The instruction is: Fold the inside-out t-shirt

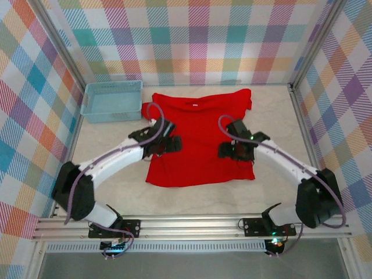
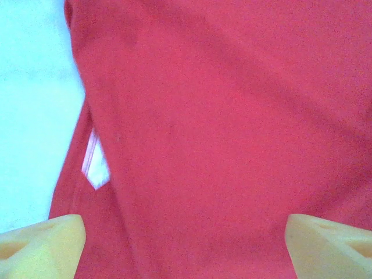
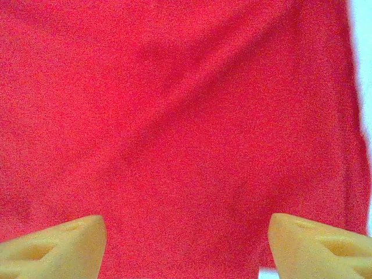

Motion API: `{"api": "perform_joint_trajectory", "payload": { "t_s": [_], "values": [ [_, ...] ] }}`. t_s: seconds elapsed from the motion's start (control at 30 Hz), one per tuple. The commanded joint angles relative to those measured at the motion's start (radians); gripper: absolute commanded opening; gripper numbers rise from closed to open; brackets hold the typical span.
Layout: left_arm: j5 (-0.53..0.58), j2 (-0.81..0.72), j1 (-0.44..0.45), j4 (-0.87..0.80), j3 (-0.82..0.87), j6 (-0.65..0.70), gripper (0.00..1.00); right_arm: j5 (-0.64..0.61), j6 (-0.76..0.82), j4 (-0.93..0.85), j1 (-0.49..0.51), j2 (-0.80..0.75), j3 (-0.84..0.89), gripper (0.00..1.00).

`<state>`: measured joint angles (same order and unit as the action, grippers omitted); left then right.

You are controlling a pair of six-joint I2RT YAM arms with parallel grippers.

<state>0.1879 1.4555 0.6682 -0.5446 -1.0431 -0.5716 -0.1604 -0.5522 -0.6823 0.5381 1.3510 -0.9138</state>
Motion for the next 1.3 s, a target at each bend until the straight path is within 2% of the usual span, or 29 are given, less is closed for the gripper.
{"api": "perform_joint_trajectory", "payload": {
  "t_s": [0.0, 0.1, 0.2, 0.37, 0.6, 0.77, 0.93, 1.27],
  "values": [
    [0.016, -0.016, 0.042, 0.032, 0.163, -0.058, 0.88, -0.033, -0.100, -0.105, 0.052, -0.040, 0.102, 0.73],
    [-0.017, -0.024, 0.062, 0.098, 0.257, -0.092, 0.88, -0.055, -0.136, -0.117, 0.064, -0.067, 0.154, 0.72],
    [-0.004, -0.017, 0.062, 0.140, 0.319, -0.127, 0.87, -0.063, -0.155, -0.102, 0.063, -0.065, 0.180, 0.68],
    [0.013, 0.010, 0.062, 0.197, 0.385, -0.156, 0.87, 0.000, -0.170, -0.013, 0.064, -0.015, 0.203, 0.57],
    [0.019, 0.009, 0.062, 0.201, 0.420, -0.178, 0.87, -0.023, -0.166, 0.030, 0.074, 0.068, 0.193, 0.40],
    [0.036, -0.035, 0.061, 0.175, 0.427, -0.177, 0.87, -0.050, -0.157, 0.023, 0.077, 0.112, 0.170, 0.21],
    [0.052, -0.073, 0.061, 0.145, 0.415, -0.159, 0.87, -0.092, -0.160, -0.026, 0.095, 0.081, 0.149, 0.00],
    [0.103, -0.194, 0.089, 0.035, 0.337, -0.094, 0.91, -0.121, -0.166, -0.150, 0.111, -0.087, 0.126, 0.00]
  ]
}}
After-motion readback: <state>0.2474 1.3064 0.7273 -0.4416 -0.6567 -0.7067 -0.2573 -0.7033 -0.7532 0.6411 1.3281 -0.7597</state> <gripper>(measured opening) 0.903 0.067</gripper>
